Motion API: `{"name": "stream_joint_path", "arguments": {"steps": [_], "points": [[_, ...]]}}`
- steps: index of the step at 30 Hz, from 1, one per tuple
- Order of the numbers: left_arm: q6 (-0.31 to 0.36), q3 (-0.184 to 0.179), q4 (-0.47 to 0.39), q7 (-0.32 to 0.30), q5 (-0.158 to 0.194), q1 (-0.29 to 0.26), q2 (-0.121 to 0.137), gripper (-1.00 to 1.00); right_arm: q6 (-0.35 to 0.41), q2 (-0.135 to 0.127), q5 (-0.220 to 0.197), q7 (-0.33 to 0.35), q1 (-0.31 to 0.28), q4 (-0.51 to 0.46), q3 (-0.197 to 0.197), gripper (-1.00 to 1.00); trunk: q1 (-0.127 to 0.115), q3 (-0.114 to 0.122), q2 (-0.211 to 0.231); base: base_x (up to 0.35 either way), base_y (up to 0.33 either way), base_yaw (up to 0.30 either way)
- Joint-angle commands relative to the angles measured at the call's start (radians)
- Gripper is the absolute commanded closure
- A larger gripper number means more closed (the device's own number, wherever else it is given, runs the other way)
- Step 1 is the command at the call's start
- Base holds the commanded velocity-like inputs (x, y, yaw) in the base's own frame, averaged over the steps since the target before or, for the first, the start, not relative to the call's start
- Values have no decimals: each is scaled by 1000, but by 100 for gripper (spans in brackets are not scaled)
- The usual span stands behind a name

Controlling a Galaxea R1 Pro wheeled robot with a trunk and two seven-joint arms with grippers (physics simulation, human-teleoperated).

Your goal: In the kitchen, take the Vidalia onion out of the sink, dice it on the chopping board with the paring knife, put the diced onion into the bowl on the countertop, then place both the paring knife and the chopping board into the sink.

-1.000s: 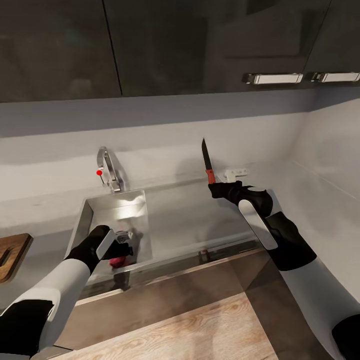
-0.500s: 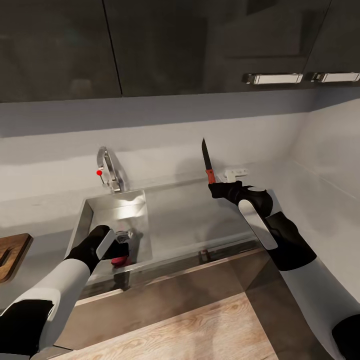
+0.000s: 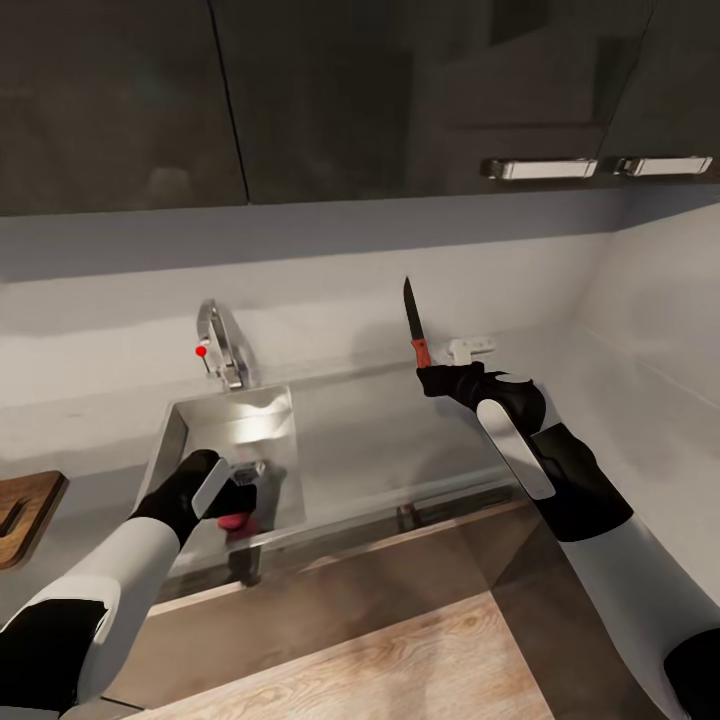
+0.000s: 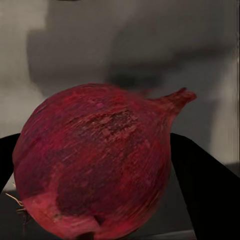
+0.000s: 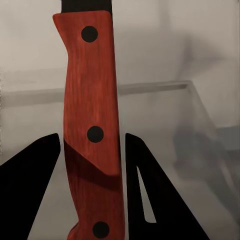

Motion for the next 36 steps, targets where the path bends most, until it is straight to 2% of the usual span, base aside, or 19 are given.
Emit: {"name": "stream_joint_path", "arguments": {"steps": [1, 13, 15, 18, 26, 28, 30, 36], "points": [[3, -7, -3, 6, 10, -1, 1, 100, 2, -1, -10, -10, -1, -1, 2, 100, 1, 0, -2, 0, 0, 0], [-6, -9, -129, 3, 10, -1, 19, 100, 2, -1, -10, -10, -1, -1, 3, 100, 1, 19, -2, 0, 0, 0], [-24, -9, -136, 3, 10, -1, 19, 100, 1, -1, -10, -10, -1, -1, 4, 100, 1, 22, -2, 0, 0, 0], [-93, -9, -152, 1, 10, 0, 21, 100, 1, -1, -10, -10, -1, -1, 4, 100, 1, 27, -2, 0, 0, 0], [-110, -10, -246, 2, 10, 4, 38, 100, 1, -1, -10, -10, -1, -1, 19, 100, 1, 40, -2, 0, 0, 0], [-120, -10, -309, -1, 10, 15, 41, 100, 1, -1, -10, -10, -1, -1, 23, 100, 1, 43, -2, 0, 0, 0], [-136, -10, -398, -4, 11, 56, 45, 100, 1, -1, -10, -10, -1, -1, 25, 100, 1, 46, -2, 0, 0, 0], [-140, -12, -501, -7, 11, 105, 59, 100, 0, -1, -10, -10, -1, -1, 25, 100, 1, 56, -2, 0, 0, 0]]}}
